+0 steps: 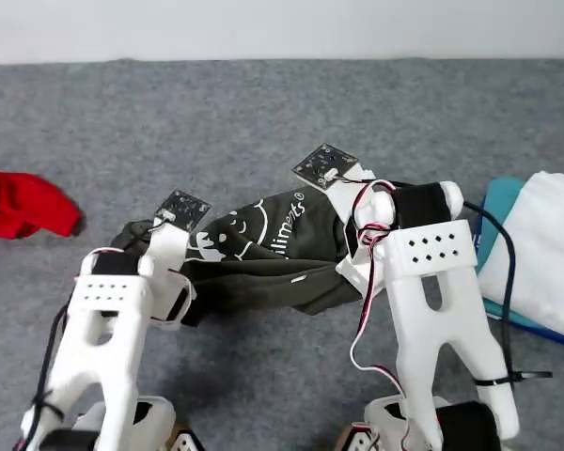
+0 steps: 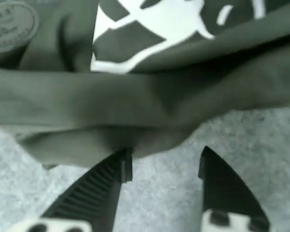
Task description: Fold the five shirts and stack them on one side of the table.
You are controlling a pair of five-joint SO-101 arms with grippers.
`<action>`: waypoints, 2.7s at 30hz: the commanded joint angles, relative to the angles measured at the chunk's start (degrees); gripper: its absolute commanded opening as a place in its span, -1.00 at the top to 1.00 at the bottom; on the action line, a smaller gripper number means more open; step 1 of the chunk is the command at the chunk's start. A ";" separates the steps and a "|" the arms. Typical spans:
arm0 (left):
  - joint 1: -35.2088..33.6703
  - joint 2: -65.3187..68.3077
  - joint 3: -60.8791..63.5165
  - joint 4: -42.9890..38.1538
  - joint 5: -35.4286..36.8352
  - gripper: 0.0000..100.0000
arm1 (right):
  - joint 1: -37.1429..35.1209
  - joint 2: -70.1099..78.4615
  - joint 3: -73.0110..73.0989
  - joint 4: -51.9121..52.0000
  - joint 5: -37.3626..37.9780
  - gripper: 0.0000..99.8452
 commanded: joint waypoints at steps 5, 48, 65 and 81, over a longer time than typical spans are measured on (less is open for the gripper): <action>0.35 2.99 -8.66 5.27 0.09 0.55 | 12.53 -2.59 -0.35 -3.65 2.64 0.98; -5.80 20.84 -40.48 5.27 -2.46 0.79 | 22.55 4.53 -0.53 -26.07 2.55 0.98; 6.68 12.57 -36.79 30.68 -8.79 0.79 | 22.29 6.90 -0.35 -25.45 2.55 0.98; 7.30 12.04 -14.64 11.25 -8.62 0.79 | 22.29 6.99 -0.35 -25.45 2.55 0.98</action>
